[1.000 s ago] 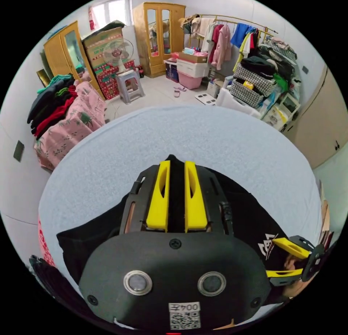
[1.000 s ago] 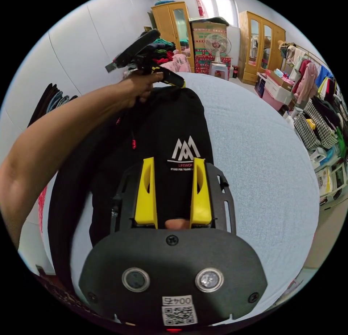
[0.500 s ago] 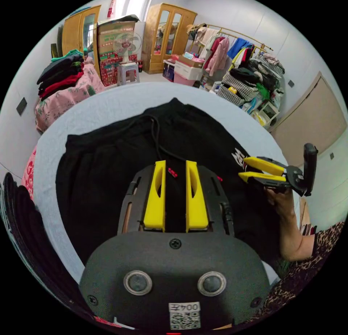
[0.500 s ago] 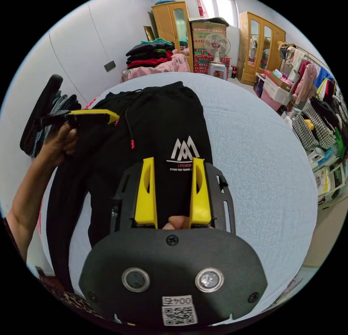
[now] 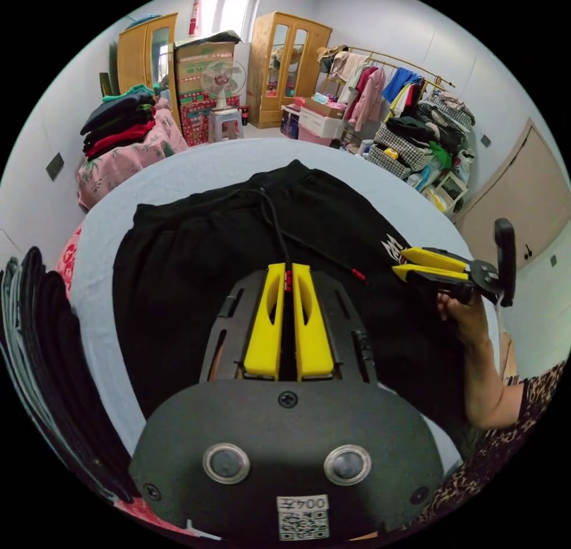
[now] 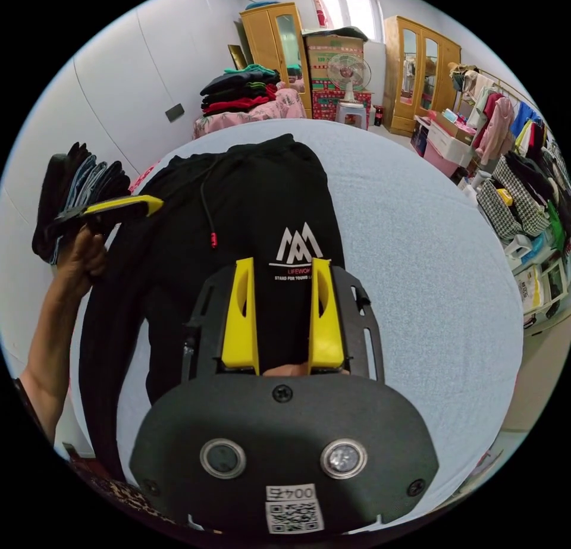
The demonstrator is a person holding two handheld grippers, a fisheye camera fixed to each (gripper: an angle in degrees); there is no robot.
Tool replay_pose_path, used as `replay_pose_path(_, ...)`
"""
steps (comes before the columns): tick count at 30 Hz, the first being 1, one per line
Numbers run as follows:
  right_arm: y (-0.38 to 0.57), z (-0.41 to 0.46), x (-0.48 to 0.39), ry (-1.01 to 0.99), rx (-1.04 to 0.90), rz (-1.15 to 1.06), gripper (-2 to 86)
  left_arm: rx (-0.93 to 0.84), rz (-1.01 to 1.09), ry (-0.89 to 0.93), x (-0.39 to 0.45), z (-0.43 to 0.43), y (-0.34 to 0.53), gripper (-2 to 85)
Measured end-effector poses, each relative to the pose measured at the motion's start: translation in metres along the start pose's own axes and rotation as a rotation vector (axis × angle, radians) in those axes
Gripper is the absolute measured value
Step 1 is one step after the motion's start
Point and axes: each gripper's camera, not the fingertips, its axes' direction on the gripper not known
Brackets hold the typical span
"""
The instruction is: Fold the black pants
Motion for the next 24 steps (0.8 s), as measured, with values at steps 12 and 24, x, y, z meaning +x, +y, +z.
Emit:
replay_pose_path(12, 0.000, 0.005, -0.002, 0.023, -0.004, -0.008, 13.4, -0.064, -0.094, -0.029, -0.028, -0.005, 0.077, 4.7)
replay_pose_path(24, 0.005, 0.012, 0.002, 0.034, -0.007, -0.015, 13.6, 0.078, 0.199, -0.036, 0.054, 0.025, 0.035, 8.9)
